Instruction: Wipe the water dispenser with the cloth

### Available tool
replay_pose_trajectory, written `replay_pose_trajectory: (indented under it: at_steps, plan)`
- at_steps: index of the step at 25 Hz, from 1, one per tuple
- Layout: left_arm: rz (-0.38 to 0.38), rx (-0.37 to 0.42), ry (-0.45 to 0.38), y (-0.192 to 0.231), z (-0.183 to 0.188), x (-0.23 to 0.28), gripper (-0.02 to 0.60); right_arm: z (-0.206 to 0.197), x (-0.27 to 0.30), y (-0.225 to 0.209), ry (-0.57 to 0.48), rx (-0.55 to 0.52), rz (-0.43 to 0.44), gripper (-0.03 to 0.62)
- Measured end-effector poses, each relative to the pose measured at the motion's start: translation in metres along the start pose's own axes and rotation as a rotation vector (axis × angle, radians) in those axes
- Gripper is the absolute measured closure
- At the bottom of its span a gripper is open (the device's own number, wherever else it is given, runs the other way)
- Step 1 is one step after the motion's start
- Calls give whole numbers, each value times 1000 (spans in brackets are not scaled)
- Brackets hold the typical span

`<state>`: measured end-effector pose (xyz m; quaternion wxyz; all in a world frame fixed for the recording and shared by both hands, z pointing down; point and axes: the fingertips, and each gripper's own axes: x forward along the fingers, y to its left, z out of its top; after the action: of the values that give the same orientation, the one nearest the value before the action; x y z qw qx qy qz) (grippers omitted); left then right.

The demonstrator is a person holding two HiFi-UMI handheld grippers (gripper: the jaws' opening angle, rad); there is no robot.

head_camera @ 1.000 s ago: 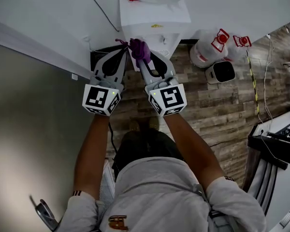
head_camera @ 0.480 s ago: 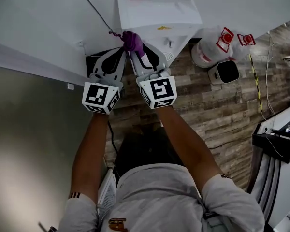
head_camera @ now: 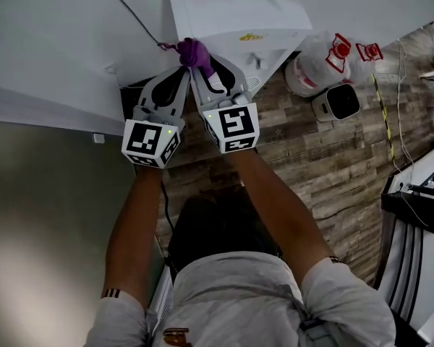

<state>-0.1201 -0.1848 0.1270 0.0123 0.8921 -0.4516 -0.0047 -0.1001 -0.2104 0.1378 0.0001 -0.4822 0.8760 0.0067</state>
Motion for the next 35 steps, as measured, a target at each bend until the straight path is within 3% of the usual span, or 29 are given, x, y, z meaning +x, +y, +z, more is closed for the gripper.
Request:
replay_pose_trajectory:
  at_steps: [7,19,35]
  plan:
    - [-6,3,-20,-9,5,6,583,-2,-9,-24,-12,-4,-14,493]
    - [25,9,6,-36,0,24,583,-8,-55,-147,-2,27,-160,493]
    - [66,2,-7,-48,-20,25,583,-26,-98,-241,-19,99,-304,493]
